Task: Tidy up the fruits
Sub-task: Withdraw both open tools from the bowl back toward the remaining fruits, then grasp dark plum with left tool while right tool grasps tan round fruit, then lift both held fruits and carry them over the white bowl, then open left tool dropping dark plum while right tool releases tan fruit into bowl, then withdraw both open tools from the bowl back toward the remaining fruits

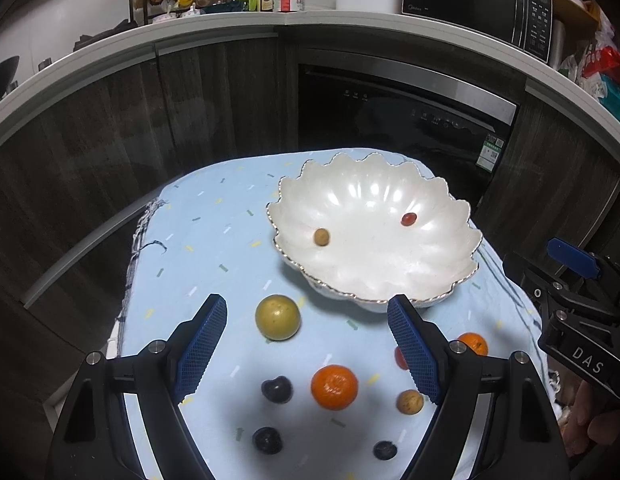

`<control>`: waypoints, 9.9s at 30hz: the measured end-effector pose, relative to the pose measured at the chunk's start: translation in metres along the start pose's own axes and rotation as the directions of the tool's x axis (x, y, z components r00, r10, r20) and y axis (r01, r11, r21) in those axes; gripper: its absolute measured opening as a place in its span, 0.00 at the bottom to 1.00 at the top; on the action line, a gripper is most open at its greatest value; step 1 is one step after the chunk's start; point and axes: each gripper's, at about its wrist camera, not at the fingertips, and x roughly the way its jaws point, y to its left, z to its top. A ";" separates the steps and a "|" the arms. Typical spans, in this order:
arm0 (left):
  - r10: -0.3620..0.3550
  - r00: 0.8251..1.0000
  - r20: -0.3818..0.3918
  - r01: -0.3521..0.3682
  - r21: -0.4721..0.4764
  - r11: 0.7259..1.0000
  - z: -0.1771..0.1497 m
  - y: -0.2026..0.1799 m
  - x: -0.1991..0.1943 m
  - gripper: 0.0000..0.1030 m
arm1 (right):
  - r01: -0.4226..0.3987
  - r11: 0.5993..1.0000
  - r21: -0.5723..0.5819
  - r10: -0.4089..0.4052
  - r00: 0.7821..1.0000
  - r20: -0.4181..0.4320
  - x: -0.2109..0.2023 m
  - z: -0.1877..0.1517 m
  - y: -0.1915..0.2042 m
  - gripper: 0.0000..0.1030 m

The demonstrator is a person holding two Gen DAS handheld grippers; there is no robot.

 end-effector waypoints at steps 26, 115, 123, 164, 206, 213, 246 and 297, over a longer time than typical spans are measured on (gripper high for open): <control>0.017 0.999 -0.044 -0.016 0.026 1.000 -0.076 0.021 0.003 0.80 | -0.067 0.994 -0.087 0.061 0.996 -0.066 -0.001 -0.056 0.047 0.71; 0.058 0.994 -0.091 -0.055 0.042 0.998 -0.121 0.012 0.029 0.26 | -0.166 0.979 -0.120 0.143 0.973 -0.181 0.042 -0.099 0.054 0.26; 0.069 0.995 -0.069 -0.067 0.030 0.997 -0.106 0.008 0.025 0.26 | -0.163 0.982 -0.095 0.147 0.976 -0.159 0.035 -0.091 0.047 0.26; 0.041 0.999 -0.002 -0.041 0.024 0.999 0.008 -0.036 0.044 0.26 | -0.056 0.998 -0.013 0.055 0.998 -0.017 0.035 0.007 -0.020 0.26; 0.013 0.996 -0.087 -0.010 0.029 1.000 0.058 -0.031 0.120 0.27 | -0.013 1.000 0.005 0.014 0.992 -0.126 0.116 0.043 -0.040 0.26; 0.018 0.993 -0.118 -0.015 0.025 1.000 0.053 -0.030 0.128 0.34 | -0.025 1.000 0.002 0.025 0.985 -0.170 0.128 0.034 -0.038 0.26; 0.061 0.998 -0.033 -0.061 0.005 0.998 0.055 -0.014 0.085 0.84 | 0.008 1.000 0.010 -0.007 0.992 -0.123 0.100 0.042 -0.031 0.66; 0.079 0.997 -0.014 -0.079 -0.030 0.996 -0.037 -0.030 0.011 0.84 | -0.006 1.000 -0.003 0.006 0.994 -0.111 0.026 -0.028 -0.030 0.66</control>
